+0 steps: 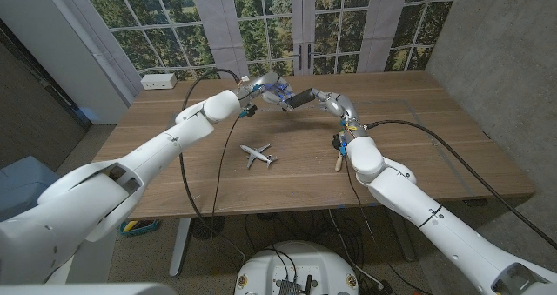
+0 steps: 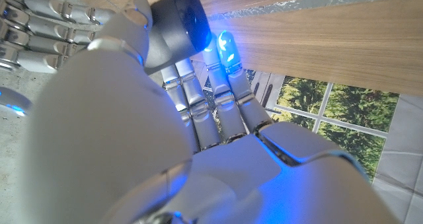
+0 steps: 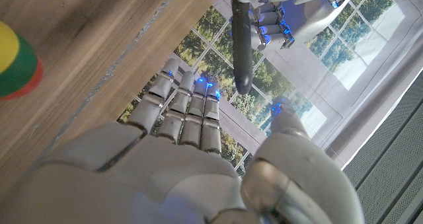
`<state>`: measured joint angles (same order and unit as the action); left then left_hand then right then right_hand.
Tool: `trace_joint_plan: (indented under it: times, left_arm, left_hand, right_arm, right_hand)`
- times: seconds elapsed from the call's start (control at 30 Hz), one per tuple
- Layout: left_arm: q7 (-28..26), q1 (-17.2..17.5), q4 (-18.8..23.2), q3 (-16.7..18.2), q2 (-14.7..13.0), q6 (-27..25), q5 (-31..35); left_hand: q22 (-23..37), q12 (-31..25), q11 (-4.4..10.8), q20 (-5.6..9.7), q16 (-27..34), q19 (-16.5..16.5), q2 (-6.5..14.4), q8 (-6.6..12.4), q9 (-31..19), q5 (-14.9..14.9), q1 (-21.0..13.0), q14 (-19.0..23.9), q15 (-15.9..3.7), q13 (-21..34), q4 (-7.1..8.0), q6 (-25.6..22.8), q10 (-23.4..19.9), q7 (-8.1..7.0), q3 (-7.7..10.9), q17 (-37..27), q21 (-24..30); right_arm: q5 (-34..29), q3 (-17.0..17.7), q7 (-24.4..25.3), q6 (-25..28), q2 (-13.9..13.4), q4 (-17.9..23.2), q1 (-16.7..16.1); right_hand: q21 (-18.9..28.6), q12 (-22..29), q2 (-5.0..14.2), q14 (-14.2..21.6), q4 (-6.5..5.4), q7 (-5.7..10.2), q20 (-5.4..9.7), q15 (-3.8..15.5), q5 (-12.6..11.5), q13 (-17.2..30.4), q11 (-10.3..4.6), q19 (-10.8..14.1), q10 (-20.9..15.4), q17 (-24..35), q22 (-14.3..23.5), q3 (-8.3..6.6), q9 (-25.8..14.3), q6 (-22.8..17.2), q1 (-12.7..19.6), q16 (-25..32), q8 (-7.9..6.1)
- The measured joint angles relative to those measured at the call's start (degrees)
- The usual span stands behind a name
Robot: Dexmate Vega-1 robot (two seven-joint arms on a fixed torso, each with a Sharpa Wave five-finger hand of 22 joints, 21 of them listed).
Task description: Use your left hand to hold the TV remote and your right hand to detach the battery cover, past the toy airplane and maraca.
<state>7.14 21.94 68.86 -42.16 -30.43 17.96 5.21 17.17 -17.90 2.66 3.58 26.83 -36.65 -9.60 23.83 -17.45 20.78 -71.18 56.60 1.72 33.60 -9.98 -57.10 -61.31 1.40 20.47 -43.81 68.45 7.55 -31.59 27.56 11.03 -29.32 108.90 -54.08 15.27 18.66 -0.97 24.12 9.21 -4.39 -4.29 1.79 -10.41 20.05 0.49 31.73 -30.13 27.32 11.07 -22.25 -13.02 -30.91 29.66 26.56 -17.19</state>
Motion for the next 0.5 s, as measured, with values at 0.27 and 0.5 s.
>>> trace_joint_plan:
  times: [0.27, 0.5]
  left_arm:
    - [-0.1, 0.0, -0.2, -0.2, 0.2, 0.0, 0.2]
    - [-0.1, -0.2, -0.7, -0.3, 0.5, 0.2, 0.4]
  left_hand:
    - [-0.5, 0.4, 0.01, -0.20, -0.4, 0.2, 0.0, -0.06, 0.0, 0.0, 0.0, 0.0, 0.00, 0.0, 0.00, 0.0, 0.0, 0.00, 0.00, -0.2, 0.6]
    - [-1.0, 0.5, 0.01, -0.20, -0.4, 0.2, 0.0, -0.10, -0.1, 0.0, 0.0, 0.0, -0.01, 0.3, 0.00, 0.0, 0.0, 0.03, 0.00, -0.5, 0.9]
  right_arm:
    - [-0.9, -0.7, 0.3, 0.3, 0.7, 0.0, 0.5]
    - [-1.6, -1.1, 0.6, 1.3, 1.3, -0.1, 0.9]
  right_hand:
    - [0.2, 0.4, -0.22, 0.9, 0.12, 0.41, 0.00, 0.24, -0.4, 0.8, -0.60, 0.4, -0.6, 1.0, 0.2, 0.20, -0.2, -0.4, 1.1, 0.9, -0.23]
    - [0.4, 1.1, 0.07, 1.9, -0.04, 0.42, 0.19, 0.50, -0.4, 1.8, -0.71, 0.6, -1.5, 2.1, 0.3, 0.66, -0.4, -1.4, 1.4, 2.2, -1.11]
